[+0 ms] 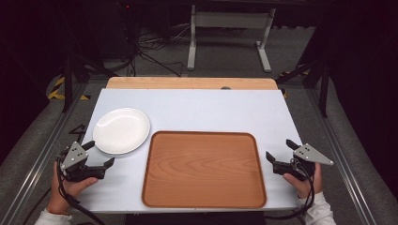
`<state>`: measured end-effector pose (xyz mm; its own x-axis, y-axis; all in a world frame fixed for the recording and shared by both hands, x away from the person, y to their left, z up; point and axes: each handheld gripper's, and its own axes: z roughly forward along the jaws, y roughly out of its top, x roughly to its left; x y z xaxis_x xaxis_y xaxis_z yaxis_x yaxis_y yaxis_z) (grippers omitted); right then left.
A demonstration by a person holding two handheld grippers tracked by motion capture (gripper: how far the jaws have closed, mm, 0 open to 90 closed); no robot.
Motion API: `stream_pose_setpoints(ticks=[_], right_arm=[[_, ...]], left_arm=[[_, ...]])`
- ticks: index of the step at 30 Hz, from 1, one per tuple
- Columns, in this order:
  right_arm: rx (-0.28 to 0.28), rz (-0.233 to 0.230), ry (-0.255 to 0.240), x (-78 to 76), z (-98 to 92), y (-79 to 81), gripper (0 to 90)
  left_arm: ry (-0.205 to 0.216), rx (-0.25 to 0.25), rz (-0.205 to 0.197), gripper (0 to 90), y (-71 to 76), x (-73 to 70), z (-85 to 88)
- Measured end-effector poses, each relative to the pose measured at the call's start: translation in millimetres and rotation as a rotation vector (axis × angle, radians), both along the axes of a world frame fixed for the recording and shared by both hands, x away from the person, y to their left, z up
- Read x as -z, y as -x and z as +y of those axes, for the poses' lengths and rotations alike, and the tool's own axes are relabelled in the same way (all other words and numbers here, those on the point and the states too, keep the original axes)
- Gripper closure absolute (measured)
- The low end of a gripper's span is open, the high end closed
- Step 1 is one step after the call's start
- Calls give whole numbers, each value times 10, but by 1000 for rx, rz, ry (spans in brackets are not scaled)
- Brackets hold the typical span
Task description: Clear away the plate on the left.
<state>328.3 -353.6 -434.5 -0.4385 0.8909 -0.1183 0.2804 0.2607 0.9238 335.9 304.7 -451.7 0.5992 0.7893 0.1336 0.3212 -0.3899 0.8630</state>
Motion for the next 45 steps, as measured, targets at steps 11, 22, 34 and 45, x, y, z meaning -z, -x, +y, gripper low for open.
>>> stream_pose_setpoints(ticks=[11, 22, 34, 45], right_arm=[[7, 9, -3, -1, 23, -11, 98], [3, 9, 4, 5, 30, -5, 98], [3, 20, 6, 23, 22, -19, 98], [0, 28, 8, 37, 31, -21, 98]], left_arm=[[-79, 30, -15, 88, 57, -12, -76], [-152, 43, -18, 103, 62, -24, -158], [-453, 49, -58, 141, -35, -64, -446], [-611, 74, -67, 236, -132, -116, -612]])
